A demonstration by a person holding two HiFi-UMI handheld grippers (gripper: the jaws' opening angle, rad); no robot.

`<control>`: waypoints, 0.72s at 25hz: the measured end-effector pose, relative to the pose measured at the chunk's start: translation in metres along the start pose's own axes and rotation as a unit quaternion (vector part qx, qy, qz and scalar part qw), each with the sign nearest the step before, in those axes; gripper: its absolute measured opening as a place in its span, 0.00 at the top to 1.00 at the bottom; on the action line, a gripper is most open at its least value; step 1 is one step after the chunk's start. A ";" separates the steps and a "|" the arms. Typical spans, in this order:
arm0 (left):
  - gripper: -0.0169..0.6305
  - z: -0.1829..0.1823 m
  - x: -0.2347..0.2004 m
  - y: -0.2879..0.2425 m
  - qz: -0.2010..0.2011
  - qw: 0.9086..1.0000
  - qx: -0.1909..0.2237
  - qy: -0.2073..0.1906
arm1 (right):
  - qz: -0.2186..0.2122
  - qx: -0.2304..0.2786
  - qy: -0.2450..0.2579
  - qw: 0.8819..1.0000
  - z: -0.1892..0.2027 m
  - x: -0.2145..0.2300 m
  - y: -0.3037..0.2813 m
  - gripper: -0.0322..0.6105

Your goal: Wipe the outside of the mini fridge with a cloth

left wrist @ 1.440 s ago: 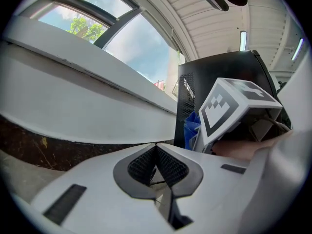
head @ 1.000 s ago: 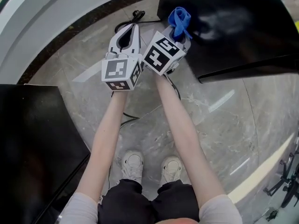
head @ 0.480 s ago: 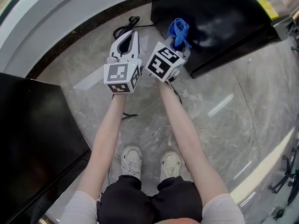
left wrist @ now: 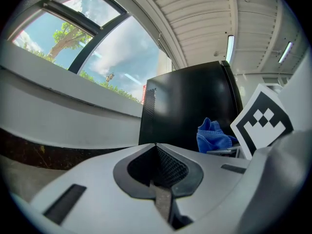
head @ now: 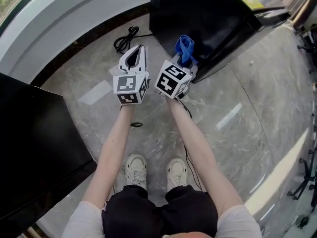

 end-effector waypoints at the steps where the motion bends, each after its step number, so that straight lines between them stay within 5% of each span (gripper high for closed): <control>1: 0.97 0.001 0.004 -0.001 0.003 1.000 -0.003 -0.006 | -0.001 -0.004 -0.004 1.000 0.001 0.004 0.002 0.82; 18: 0.97 0.027 0.057 0.000 0.039 0.999 -0.033 0.016 | 0.003 0.001 0.016 1.000 0.019 0.060 0.044 0.82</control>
Point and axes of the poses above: the fingertips, and each gripper's own axes: y backward along the fingers, x to its right, z out of its underside, the point moved 4 cm from there along y, backward along the fingers, and after that the axes turned 9 degrees about -x, right-handed, at the moved point
